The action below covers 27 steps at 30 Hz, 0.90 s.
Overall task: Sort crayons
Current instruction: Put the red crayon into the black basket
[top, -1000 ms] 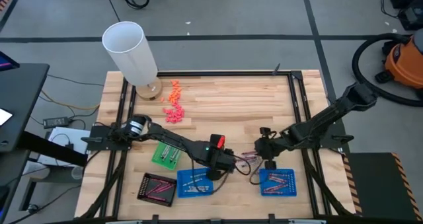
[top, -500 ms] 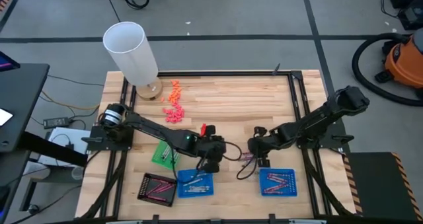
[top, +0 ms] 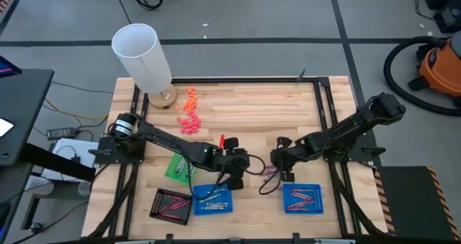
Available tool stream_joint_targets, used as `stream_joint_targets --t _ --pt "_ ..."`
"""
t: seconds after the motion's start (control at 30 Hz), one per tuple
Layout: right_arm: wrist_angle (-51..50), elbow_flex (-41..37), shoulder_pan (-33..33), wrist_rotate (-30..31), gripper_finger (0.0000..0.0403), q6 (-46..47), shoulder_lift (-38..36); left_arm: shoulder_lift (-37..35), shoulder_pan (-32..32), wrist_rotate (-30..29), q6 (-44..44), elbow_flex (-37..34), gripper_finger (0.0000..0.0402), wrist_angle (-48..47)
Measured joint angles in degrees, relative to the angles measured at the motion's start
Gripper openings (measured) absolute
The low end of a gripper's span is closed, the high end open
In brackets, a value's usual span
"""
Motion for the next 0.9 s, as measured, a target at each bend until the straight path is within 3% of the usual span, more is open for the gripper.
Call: stream_joint_targets --t 0.47,0.9 --pt "-2.8 -0.5 0.4 2.5 0.0132 0.2 -4.8 0.0 0.2 0.0 0.1 -0.1 0.0194 2.5" --pt "-2.5 -0.5 1.0 0.6 0.0132 0.3 -3.1 0.0 0.2 -0.1 -0.5 0.0 0.0194 0.8"
